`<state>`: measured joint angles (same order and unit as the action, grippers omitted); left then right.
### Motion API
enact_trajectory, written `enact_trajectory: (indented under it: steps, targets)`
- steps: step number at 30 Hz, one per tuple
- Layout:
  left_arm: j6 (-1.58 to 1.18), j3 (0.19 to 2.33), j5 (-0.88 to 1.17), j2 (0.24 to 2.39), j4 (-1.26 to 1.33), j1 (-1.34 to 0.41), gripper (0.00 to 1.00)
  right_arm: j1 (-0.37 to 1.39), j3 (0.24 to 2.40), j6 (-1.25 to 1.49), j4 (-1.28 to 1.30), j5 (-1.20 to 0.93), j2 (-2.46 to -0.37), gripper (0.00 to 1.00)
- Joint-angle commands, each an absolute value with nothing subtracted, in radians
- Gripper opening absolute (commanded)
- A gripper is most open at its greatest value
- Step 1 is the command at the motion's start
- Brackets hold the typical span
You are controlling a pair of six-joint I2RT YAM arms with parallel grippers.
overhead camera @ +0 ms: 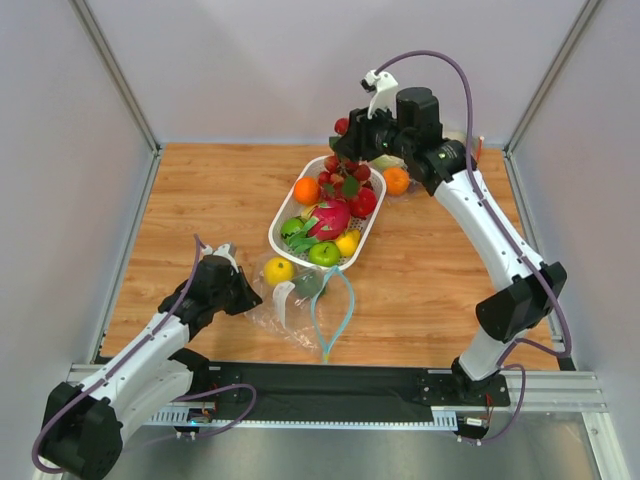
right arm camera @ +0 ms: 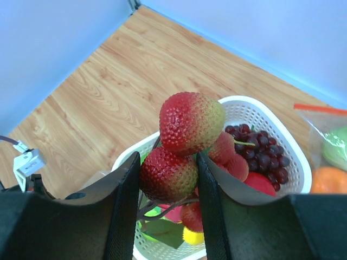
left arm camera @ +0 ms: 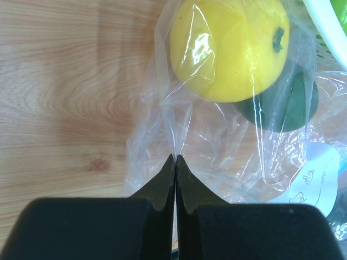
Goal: Open the zip-top bag and remove the fake food
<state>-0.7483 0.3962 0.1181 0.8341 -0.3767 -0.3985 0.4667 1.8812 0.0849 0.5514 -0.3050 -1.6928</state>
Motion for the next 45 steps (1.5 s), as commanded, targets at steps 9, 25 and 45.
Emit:
enact_trajectory:
  steps: [9, 25, 45]
  targets:
    - [-0.732, 0.410, 0.130, 0.825, -0.367, -0.393, 0.00, 0.505, 1.886, 0.199, 0.371, -0.485, -1.709, 0.04]
    - [-0.729, 0.388, 0.124, 0.801, -0.382, -0.394, 0.00, 0.627, 1.715, 0.204, 0.304, -0.428, -1.842, 0.03]
    - [-0.726, 0.377, 0.124, 0.807, -0.377, -0.394, 0.00, 0.569, 1.805, 0.216, 0.281, -0.268, -1.962, 0.02]
